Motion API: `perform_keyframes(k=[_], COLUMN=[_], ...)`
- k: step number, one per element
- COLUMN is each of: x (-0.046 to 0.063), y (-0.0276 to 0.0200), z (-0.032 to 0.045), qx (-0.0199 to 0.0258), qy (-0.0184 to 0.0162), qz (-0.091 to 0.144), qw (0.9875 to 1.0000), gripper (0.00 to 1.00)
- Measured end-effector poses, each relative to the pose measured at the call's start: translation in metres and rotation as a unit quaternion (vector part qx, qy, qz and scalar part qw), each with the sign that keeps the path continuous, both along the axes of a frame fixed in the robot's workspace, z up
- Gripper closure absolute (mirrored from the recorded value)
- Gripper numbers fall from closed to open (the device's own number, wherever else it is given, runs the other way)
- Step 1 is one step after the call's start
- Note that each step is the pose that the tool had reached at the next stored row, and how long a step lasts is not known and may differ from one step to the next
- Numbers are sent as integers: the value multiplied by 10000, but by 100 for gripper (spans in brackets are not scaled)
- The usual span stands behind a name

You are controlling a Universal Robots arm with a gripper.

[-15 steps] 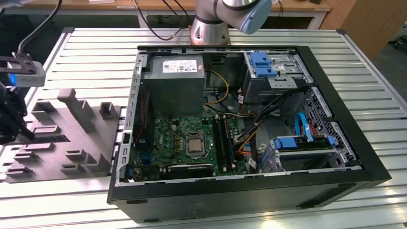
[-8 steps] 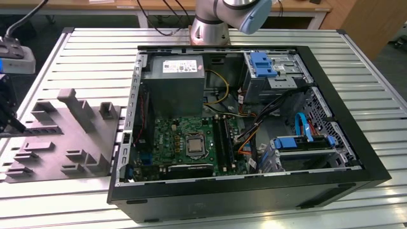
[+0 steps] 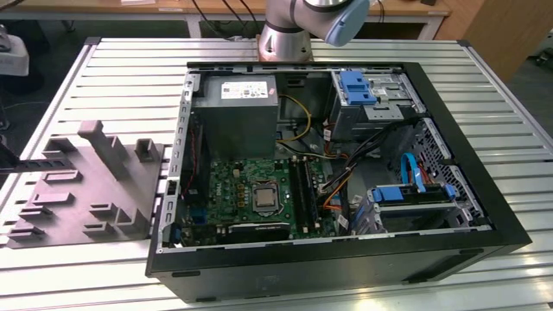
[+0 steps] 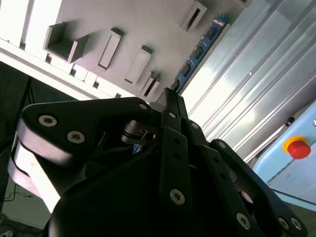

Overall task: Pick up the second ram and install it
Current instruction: 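Pick up the second ram and move it above second insertion slot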

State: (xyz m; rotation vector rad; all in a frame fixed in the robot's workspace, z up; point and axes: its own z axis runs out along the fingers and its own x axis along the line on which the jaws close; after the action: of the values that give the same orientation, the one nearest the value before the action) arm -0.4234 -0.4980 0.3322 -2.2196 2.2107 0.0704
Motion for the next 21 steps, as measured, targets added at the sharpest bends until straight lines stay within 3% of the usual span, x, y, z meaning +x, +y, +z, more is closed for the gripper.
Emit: perform_keyframes(k=[18,21], x=[0,0], y=[0,0], z=[734,829], qx=[45,56], qy=[0,0], qz=[0,0], qw=[10000,10000], gripper=[88,88])
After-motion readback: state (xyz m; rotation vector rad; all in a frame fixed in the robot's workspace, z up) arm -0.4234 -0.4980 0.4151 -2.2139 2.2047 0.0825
